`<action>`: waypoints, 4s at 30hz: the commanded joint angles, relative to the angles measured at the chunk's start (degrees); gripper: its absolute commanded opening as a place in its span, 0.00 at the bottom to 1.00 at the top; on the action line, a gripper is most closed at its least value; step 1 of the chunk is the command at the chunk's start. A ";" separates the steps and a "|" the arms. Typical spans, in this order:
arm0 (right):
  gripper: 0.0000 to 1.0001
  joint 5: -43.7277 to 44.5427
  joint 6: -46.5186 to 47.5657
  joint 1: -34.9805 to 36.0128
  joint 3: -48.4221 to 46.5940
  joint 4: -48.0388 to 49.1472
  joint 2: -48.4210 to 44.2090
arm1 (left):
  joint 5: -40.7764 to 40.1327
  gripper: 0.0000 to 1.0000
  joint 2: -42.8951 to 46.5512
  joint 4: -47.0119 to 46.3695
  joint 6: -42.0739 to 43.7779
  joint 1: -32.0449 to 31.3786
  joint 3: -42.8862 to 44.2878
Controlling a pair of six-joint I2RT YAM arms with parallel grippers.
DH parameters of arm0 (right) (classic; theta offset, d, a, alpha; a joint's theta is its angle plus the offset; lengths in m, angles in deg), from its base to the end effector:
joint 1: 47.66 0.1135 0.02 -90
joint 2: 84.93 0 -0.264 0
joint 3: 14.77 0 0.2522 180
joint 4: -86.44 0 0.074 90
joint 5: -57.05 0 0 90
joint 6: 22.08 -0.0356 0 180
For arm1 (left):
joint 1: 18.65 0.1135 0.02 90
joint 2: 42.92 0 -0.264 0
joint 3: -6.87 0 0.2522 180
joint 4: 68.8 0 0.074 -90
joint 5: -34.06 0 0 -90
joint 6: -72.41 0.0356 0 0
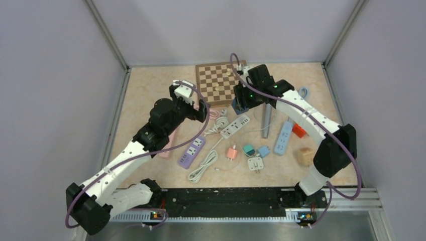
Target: Insert the plug
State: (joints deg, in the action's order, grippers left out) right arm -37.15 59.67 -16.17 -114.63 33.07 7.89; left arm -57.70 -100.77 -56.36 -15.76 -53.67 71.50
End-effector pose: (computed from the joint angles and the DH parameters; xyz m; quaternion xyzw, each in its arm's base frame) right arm 0.3047 0.1897 0.3289 -0.2002 0.9059 0.1583 0.3380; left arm 0.1964 -0.1363 0.3560 0.2244 0.7063 -0.1808 0.6465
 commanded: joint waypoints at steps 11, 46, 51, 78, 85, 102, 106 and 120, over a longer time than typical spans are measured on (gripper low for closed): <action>0.00 -14.11 3.74 9.75 -1.85 7.12 1.57 | -18.11 0.95 6.33 16.68 -25.66 8.98 -0.18; 0.00 -10.80 7.92 23.16 -16.73 -2.51 24.75 | -45.96 0.81 24.67 21.24 -19.90 10.52 0.63; 0.00 -9.69 8.83 23.26 -14.97 -0.43 25.17 | -45.92 0.81 24.31 20.69 -19.72 10.55 0.20; 0.00 1.77 1.61 27.53 -3.11 3.74 27.27 | -46.73 0.81 23.48 19.47 -18.11 10.51 0.38; 0.00 8.09 1.24 29.46 0.72 2.57 31.70 | -47.29 0.81 23.49 19.94 -17.82 10.52 0.46; 0.06 12.57 -2.57 30.21 4.64 4.05 32.82 | -48.54 0.86 23.37 19.34 -16.14 10.57 1.67; 0.62 12.00 -3.24 29.89 -6.27 1.64 29.61 | -48.63 0.96 22.75 18.09 -14.75 10.51 2.78; 0.96 2.52 -8.54 21.43 -21.98 -4.12 15.55 | -42.43 0.99 21.46 15.32 -13.17 10.50 6.05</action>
State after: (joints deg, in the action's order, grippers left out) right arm -33.74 54.62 8.40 -140.27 30.88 33.11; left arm -103.77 -79.15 -37.76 -29.60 -43.36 75.87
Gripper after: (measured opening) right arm 0.983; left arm 0.986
